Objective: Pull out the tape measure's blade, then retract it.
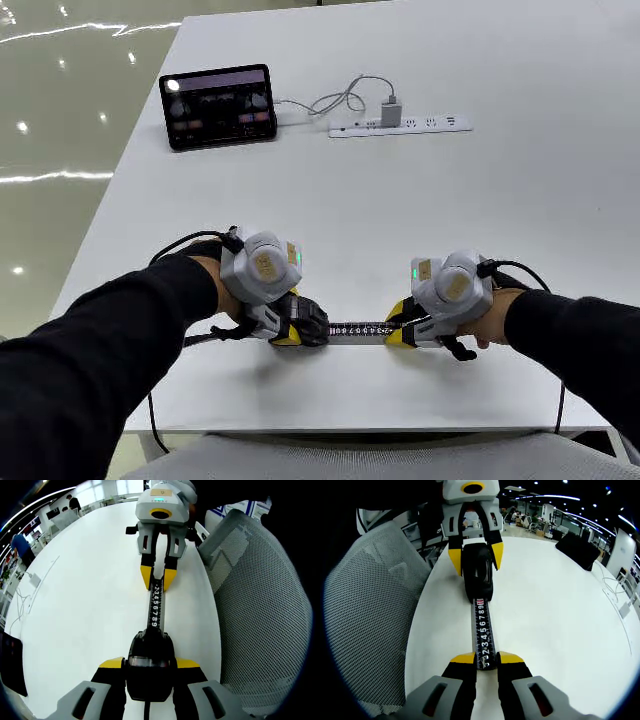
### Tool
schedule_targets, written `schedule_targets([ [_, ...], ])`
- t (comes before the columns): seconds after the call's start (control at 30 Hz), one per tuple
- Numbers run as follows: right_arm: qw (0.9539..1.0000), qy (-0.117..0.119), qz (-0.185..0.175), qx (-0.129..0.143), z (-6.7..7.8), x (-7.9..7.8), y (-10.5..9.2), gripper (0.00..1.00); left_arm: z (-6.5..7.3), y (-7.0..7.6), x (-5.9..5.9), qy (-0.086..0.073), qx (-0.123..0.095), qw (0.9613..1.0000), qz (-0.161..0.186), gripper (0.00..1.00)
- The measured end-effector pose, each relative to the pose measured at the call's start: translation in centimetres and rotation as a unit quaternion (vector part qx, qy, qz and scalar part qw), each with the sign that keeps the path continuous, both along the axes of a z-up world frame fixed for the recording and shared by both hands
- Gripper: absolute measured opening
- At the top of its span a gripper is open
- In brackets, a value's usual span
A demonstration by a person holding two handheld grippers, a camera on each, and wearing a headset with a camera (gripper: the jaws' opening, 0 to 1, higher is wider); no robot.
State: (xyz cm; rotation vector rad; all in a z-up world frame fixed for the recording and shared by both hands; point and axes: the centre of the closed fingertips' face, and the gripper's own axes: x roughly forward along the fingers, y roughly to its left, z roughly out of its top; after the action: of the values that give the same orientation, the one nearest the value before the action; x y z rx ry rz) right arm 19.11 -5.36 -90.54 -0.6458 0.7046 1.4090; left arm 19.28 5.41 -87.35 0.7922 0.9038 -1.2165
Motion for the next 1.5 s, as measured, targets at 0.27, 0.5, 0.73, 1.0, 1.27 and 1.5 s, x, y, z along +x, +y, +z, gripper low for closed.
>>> schedule_targets([
  [0.27,1.0000,0.000,0.002,-0.001,0.1,0.1,-0.3,0.11,0.0,0.0,0.0,0.000,0.000,1.0000,0.002,0.32],
  [0.5,1.0000,0.002,0.002,-0.004,0.0,0.0,-0.8,0.11,0.0,0.0,-0.1,0.000,-0.001,1.0000,0.002,0.32],
  [0.73,1.0000,0.003,-0.002,-0.007,0.0,0.2,-1.7,0.11,0.0,0.0,-0.1,-0.001,-0.001,1.0000,0.004,0.32],
  [1.0,0.9999,0.002,-0.004,-0.009,0.1,0.1,-2.6,0.11,0.0,0.0,0.0,-0.001,-0.001,1.0000,0.004,0.32],
  [1.27,0.9999,0.001,-0.005,-0.013,0.1,0.2,-3.3,0.11,0.0,0.0,0.0,-0.001,-0.001,1.0000,0.005,0.32],
  [1.5,0.9999,0.002,-0.007,-0.012,0.0,0.1,-3.7,0.11,-0.1,0.0,0.0,0.000,-0.002,1.0000,0.005,0.32],
])
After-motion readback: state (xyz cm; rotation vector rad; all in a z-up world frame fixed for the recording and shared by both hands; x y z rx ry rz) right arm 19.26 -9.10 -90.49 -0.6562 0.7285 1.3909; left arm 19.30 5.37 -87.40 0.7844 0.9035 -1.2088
